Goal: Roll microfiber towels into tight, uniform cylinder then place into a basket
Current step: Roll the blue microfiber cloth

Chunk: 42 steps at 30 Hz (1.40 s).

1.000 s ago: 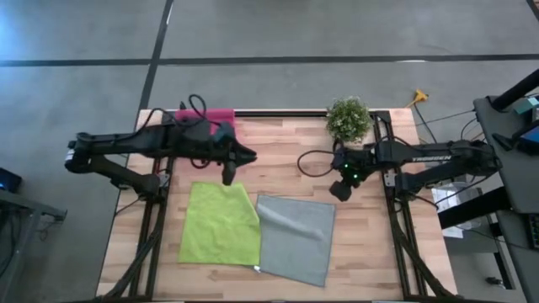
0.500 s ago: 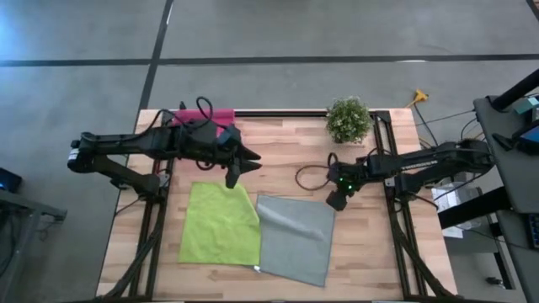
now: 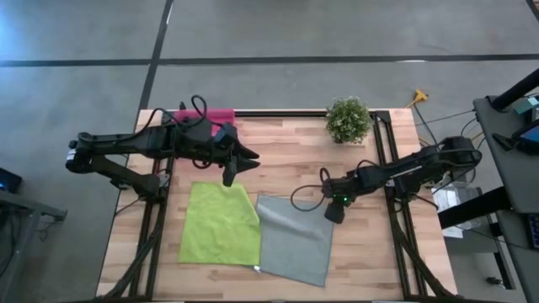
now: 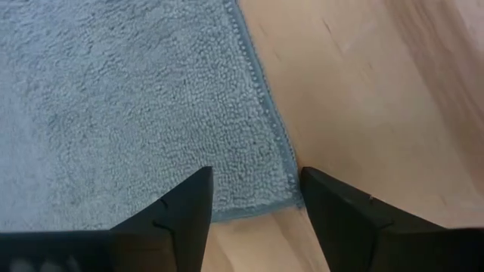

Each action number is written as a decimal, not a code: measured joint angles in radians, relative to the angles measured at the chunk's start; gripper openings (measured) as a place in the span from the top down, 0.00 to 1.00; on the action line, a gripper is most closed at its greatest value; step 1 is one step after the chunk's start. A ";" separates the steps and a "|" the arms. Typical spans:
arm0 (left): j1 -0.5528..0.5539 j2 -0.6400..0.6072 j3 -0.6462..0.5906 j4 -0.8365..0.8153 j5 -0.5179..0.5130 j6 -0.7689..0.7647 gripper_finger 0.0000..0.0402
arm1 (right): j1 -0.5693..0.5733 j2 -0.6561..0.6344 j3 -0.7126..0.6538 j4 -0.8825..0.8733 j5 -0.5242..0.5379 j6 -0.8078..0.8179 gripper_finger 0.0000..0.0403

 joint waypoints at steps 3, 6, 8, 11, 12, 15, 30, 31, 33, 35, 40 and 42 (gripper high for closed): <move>0.000 -0.002 0.000 0.000 0.000 0.000 0.66 | 0.010 0.003 0.000 -0.001 0.021 0.031 0.58; 0.000 -0.003 -0.001 -0.001 0.000 0.000 0.66 | 0.021 -0.019 0.000 -0.003 0.056 0.030 0.67; 0.000 -0.001 -0.002 0.000 0.000 0.000 0.66 | 0.023 -0.031 -0.001 -0.006 0.072 0.027 0.75; 0.001 0.003 -0.012 0.000 0.000 0.000 0.66 | 0.023 -0.052 -0.001 0.006 0.072 0.027 0.86; 0.001 0.004 -0.017 0.000 0.000 0.000 0.66 | 0.023 -0.056 -0.001 0.005 0.069 0.028 0.90; 0.001 0.003 -0.029 0.002 -0.003 0.004 0.66 | 0.025 -0.068 -0.001 0.005 0.041 0.027 0.97; 0.018 0.059 -0.051 -0.001 -0.113 0.189 0.66 | 0.029 -0.298 0.048 -0.179 0.117 0.028 0.98; 0.030 0.076 -0.051 -0.001 -0.107 0.189 0.66 | 0.029 -0.305 0.048 -0.193 0.117 0.028 0.98; 0.068 0.115 -0.052 -0.001 -0.022 0.204 0.66 | 0.029 -0.317 0.048 -0.209 0.116 0.028 0.98; 0.109 0.163 -0.052 -0.001 0.108 0.233 0.66 | 0.029 -0.317 0.048 -0.222 0.108 0.028 0.98; 0.194 0.300 -0.052 -0.003 0.314 0.317 0.66 | 0.029 -0.317 0.052 -0.226 0.102 0.029 0.98; 0.220 0.352 -0.044 -0.004 0.373 0.352 0.66 | 0.029 -0.317 0.075 -0.250 0.098 0.030 0.98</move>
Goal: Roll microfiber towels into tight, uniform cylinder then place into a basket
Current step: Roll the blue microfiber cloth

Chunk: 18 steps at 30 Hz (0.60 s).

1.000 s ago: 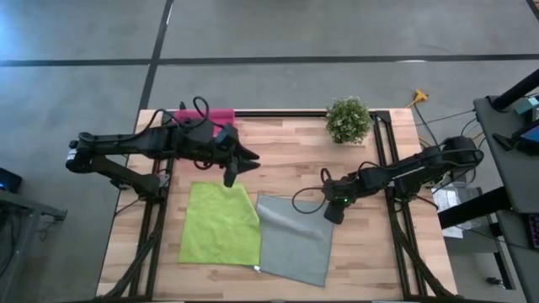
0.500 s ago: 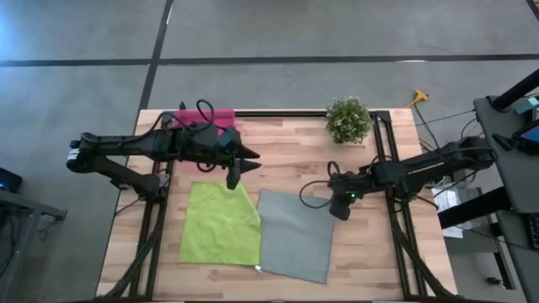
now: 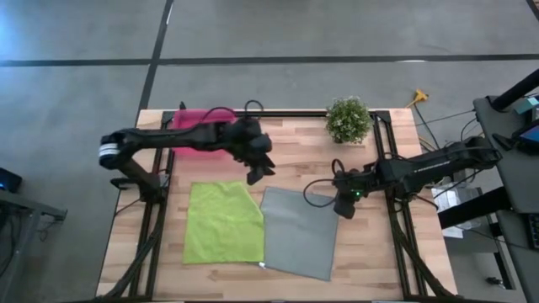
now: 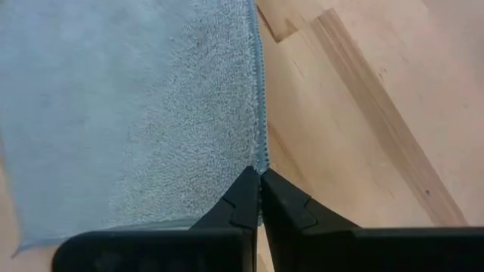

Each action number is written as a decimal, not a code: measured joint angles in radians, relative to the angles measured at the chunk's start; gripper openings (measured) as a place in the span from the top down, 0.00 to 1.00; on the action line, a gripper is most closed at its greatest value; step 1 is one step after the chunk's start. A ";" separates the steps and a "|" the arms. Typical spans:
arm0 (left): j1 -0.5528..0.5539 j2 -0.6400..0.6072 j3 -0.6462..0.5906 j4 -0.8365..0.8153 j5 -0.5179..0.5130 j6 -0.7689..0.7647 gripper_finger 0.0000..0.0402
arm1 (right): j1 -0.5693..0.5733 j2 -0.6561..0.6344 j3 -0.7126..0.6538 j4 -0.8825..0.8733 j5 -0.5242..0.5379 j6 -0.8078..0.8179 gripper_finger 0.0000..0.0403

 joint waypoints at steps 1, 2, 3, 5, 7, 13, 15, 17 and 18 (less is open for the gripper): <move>0.010 0.023 0.003 -0.003 0.016 0.022 0.66 | 0.000 0.000 0.020 -0.016 0.001 -0.002 0.98; 0.018 0.044 0.004 -0.013 0.020 0.049 0.66 | 0.000 0.000 0.041 -0.034 0.004 -0.008 0.98; 0.023 0.066 0.004 -0.019 0.020 0.078 0.66 | 0.000 0.000 0.060 -0.052 0.010 -0.022 0.98; 0.030 0.105 0.004 -0.021 0.023 0.124 0.66 | 0.000 0.000 0.097 -0.083 0.024 -0.052 0.98; 0.036 0.138 0.004 -0.051 0.028 0.124 0.66 | 0.000 0.000 0.124 -0.104 0.035 -0.074 0.98; 0.030 0.125 0.002 -0.245 0.122 0.128 0.66 | 0.000 0.000 0.129 -0.175 0.055 -0.082 0.98; 0.016 0.084 -0.001 -0.333 0.130 0.157 0.66 | 0.000 0.000 0.120 -0.194 0.061 -0.080 0.98; -0.004 0.042 -0.003 -0.384 0.132 0.189 0.66 | 0.000 0.000 0.114 -0.194 0.075 -0.080 0.98; -0.016 0.018 -0.008 -0.400 0.133 0.196 0.66 | 0.000 0.000 0.112 -0.195 0.087 -0.079 0.98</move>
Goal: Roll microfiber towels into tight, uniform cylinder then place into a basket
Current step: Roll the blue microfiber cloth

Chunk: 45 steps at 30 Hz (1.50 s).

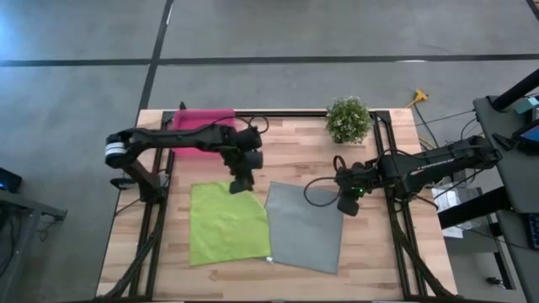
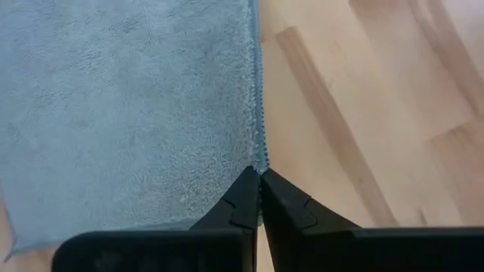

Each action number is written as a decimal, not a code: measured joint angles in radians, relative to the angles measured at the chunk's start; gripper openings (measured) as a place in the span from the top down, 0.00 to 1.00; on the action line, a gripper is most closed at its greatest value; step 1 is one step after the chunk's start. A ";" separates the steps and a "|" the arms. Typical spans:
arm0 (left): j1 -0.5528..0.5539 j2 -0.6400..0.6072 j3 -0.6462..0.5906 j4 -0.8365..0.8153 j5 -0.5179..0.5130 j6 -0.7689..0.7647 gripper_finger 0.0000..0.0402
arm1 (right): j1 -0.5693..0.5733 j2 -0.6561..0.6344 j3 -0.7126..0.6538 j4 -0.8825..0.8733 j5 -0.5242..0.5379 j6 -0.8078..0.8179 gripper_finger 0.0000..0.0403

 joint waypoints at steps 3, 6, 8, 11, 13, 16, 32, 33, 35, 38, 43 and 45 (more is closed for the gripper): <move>-0.045 -0.054 -0.042 -0.003 0.012 -0.009 0.66 | 0.000 0.000 -0.002 0.002 0.039 0.004 0.98; -0.092 -0.081 -0.119 0.013 0.014 -0.049 0.66 | 0.000 0.000 -0.002 0.004 0.054 0.004 0.98; -0.114 -0.090 -0.181 0.048 0.008 -0.088 0.66 | 0.000 0.000 -0.002 0.003 0.054 0.005 0.98; -0.141 -0.093 -0.280 0.103 -0.008 -0.161 0.66 | 0.000 0.000 -0.002 0.003 0.054 0.005 0.98; -0.157 -0.094 -0.340 0.106 -0.010 -0.182 0.67 | 0.000 0.000 -0.002 0.003 0.054 0.005 0.98; -0.180 -0.100 -0.422 0.104 -0.010 -0.207 0.67 | 0.000 0.000 -0.003 0.002 0.054 0.005 0.98; -0.322 -0.265 -0.660 0.000 -0.039 -0.365 0.67 | 0.000 0.000 -0.004 -0.006 0.105 0.004 0.98; -0.327 -0.270 -0.668 -0.010 -0.044 -0.375 0.67 | 0.000 0.000 -0.004 -0.006 0.106 0.004 0.98; -0.338 -0.277 -0.672 -0.031 -0.067 -0.392 0.67 | 0.000 0.000 -0.005 -0.006 0.106 0.004 0.98; -0.338 -0.299 -0.664 -0.038 -0.071 -0.418 0.67 | 0.000 0.000 -0.007 -0.006 0.106 0.004 0.98; -0.336 -0.373 -0.593 0.047 -0.119 -0.471 0.67 | 0.000 0.000 -0.008 -0.005 0.106 0.004 0.98; -0.336 -0.411 -0.582 0.170 -0.199 -0.513 0.67 | 0.000 0.000 -0.008 -0.003 0.106 0.004 0.98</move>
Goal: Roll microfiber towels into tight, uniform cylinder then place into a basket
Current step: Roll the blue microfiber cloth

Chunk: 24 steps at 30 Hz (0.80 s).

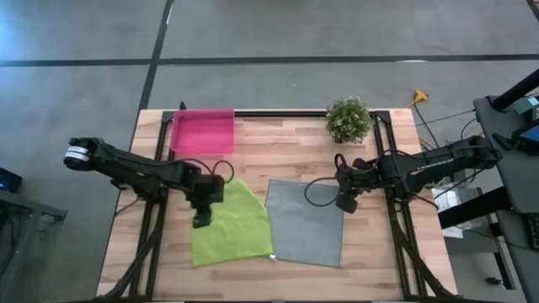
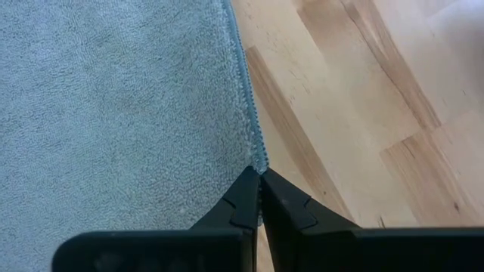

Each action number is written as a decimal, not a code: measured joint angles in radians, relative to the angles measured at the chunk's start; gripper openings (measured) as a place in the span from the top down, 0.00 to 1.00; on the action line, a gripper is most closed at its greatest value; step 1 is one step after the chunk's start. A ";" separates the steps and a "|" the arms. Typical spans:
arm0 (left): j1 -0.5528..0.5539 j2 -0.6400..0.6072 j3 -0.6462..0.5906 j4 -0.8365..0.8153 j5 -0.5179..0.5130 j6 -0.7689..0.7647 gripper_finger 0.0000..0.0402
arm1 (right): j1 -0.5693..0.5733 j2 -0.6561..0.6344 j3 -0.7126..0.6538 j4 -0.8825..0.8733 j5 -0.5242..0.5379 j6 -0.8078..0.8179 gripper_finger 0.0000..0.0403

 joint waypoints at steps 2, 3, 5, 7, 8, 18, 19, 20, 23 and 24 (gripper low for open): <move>-0.002 -0.031 -0.009 0.139 -0.114 -0.044 0.67 | 0.000 0.000 0.000 0.001 0.000 0.001 0.98; -0.004 -0.037 -0.017 0.206 -0.167 -0.060 0.67 | 0.000 0.000 0.000 0.002 0.000 0.004 0.98; -0.004 -0.023 -0.041 0.328 -0.233 -0.066 0.67 | 0.000 0.000 -0.001 0.004 0.002 0.010 0.98; -0.005 0.018 -0.065 0.418 -0.240 -0.079 0.67 | 0.000 0.000 -0.001 0.006 0.008 0.017 0.98; -0.005 0.048 -0.071 0.444 -0.236 -0.096 0.67 | 0.000 0.000 -0.002 0.007 0.009 0.019 0.98; -0.031 0.266 -0.058 0.381 -0.076 -0.111 0.67 | 0.000 0.000 -0.002 0.006 0.000 0.026 0.98; -0.042 0.270 -0.056 0.344 -0.066 -0.106 0.67 | 0.000 0.000 -0.002 0.005 0.000 0.026 0.98; -0.053 0.271 -0.056 0.308 -0.055 -0.093 0.67 | 0.000 0.000 -0.002 0.004 0.000 0.023 0.98; -0.099 0.257 -0.056 0.211 -0.042 -0.057 0.67 | 0.000 0.000 -0.002 0.003 0.000 0.010 0.98; -0.114 0.250 -0.058 0.183 -0.039 -0.049 0.67 | 0.000 0.000 -0.002 0.003 0.000 0.006 0.98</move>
